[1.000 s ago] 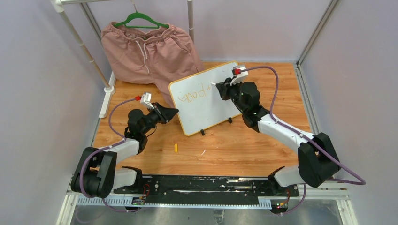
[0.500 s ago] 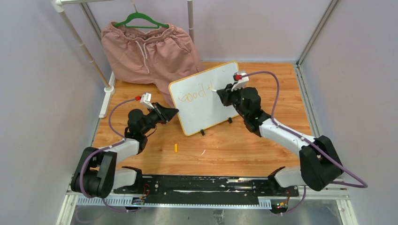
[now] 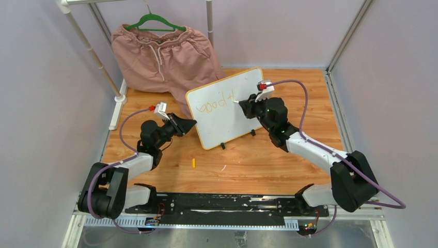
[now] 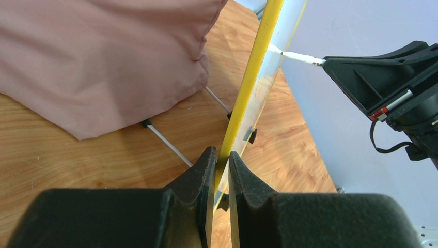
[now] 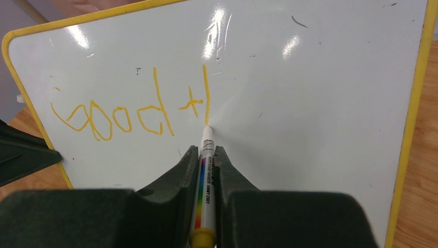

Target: Write a sentence on the whiteboard

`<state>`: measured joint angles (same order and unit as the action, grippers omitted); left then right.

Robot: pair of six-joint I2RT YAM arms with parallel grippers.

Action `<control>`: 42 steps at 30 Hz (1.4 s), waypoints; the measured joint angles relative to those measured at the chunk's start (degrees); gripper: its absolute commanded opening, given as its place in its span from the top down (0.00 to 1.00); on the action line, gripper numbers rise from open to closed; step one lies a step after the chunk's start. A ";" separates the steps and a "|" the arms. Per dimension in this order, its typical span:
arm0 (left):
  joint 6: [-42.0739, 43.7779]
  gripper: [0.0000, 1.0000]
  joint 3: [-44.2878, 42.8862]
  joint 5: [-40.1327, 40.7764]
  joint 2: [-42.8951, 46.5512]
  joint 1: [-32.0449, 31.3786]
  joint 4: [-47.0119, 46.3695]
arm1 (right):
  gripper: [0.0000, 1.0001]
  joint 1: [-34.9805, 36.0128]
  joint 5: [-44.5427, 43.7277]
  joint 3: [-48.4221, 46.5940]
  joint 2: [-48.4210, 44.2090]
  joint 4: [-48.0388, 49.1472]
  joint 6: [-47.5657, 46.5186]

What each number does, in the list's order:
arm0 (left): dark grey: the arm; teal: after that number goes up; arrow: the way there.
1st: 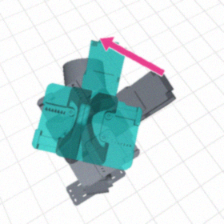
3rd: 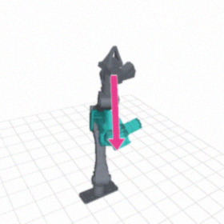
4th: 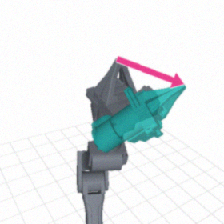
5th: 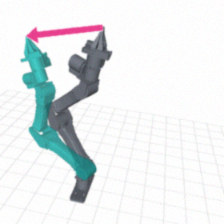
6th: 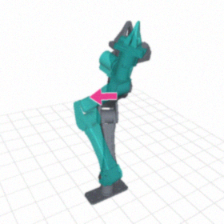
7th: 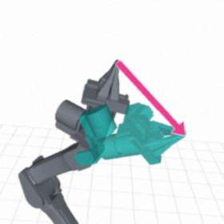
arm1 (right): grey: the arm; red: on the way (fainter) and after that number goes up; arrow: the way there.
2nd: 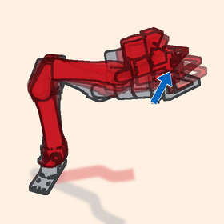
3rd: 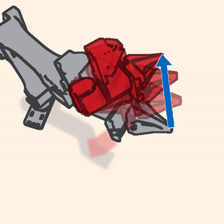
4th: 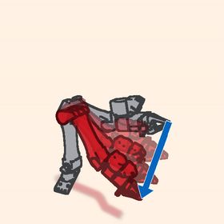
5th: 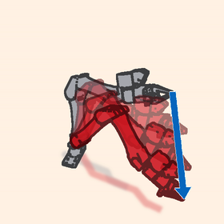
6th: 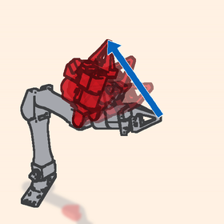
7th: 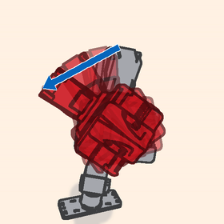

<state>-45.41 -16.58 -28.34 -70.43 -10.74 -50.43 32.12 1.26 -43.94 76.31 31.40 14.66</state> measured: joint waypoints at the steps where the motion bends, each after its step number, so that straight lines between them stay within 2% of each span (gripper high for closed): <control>1: 0.00 0.83 0.00 0.00 0.02 0.00 0.00 | 1.00 0.00 0.00 0.00 -0.07 -0.11 0.00; 19: 0.00 0.83 0.00 -0.02 0.33 -0.22 0.02 | 1.00 -0.04 -0.07 -5.09 0.85 -2.78 -0.94; 42: 0.00 0.83 0.00 -0.02 0.33 -0.22 0.02 | 1.00 -1.64 -0.35 -5.16 1.20 -3.58 -1.01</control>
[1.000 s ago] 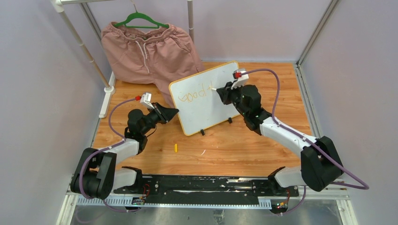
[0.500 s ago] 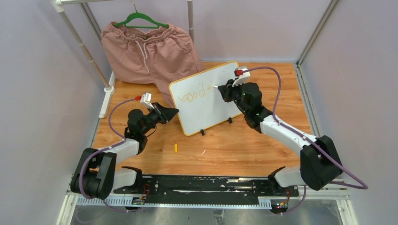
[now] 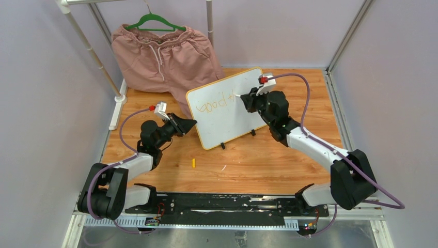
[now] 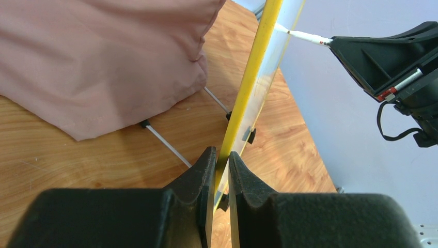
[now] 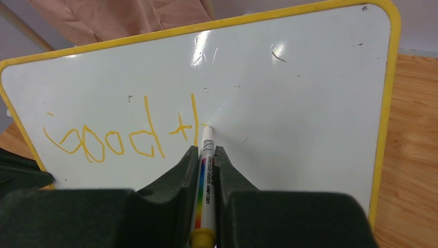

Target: Write a sentence on the whiteboard

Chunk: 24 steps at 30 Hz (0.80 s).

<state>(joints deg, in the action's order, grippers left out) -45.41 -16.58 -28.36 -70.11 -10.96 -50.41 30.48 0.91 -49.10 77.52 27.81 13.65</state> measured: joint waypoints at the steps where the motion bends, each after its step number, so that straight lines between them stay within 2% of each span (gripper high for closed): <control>1: 0.00 0.83 0.00 0.00 0.00 0.00 0.00 | 1.00 0.00 0.00 0.09 0.00 0.04 0.02; 24: 0.00 0.83 0.00 0.00 0.00 0.00 0.00 | 1.00 -0.52 -2.69 4.48 -4.55 -0.79 0.07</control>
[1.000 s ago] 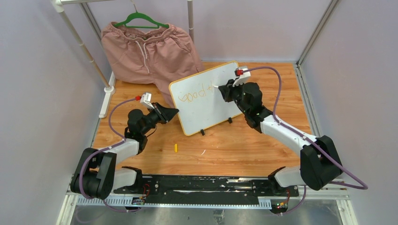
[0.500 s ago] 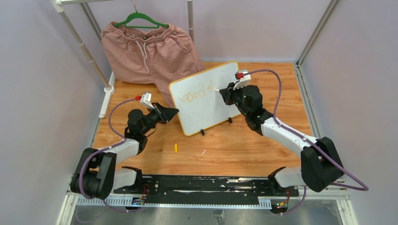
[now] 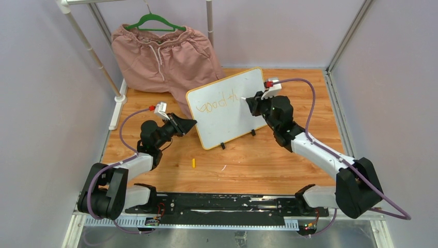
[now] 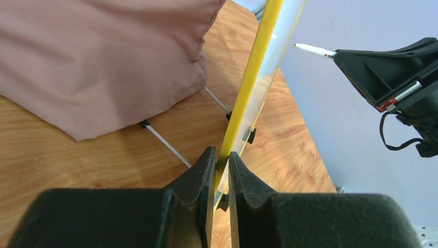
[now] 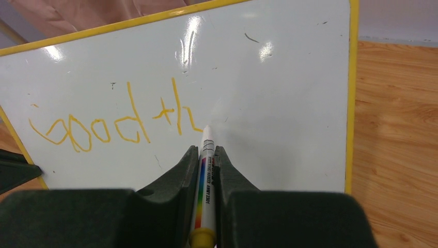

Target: Write a sentence on the whiteboard

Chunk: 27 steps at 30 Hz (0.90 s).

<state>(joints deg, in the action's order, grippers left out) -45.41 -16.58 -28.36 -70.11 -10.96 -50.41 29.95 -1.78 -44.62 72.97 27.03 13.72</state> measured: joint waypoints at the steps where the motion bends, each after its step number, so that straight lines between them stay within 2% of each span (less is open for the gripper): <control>1: 0.00 0.83 0.00 0.00 0.00 0.00 0.00 | 1.00 -0.02 0.00 0.00 -0.22 0.00 0.00; 27: 0.00 0.83 0.00 0.00 0.00 0.00 -0.02 | 1.00 -0.09 0.44 -3.78 4.46 1.25 0.04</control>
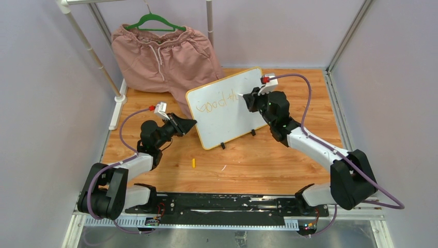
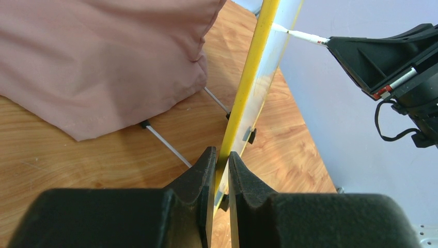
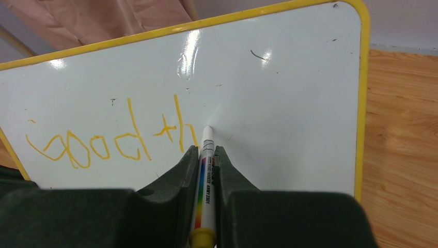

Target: Write a sentence on the whiteboard

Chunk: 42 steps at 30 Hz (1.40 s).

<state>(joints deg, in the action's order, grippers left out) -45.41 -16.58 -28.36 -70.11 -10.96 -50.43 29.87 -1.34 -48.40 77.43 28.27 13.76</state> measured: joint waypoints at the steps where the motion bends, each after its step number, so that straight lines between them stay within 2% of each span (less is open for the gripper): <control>1: 0.00 0.83 0.00 0.00 0.00 0.00 0.00 | 1.00 0.00 0.00 0.00 0.02 0.02 0.02; 21: 0.00 0.83 0.00 0.00 0.00 0.00 0.00 | 1.00 -0.02 -0.04 4.57 -1.75 1.73 1.57; 42: 0.00 0.83 0.00 0.00 0.00 0.00 0.02 | 1.00 -0.70 0.13 0.09 -3.34 0.00 1.81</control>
<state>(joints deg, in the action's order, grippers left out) -45.41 -16.58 -28.36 -70.11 -10.96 -50.41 29.17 -1.21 -48.31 74.08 28.27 15.57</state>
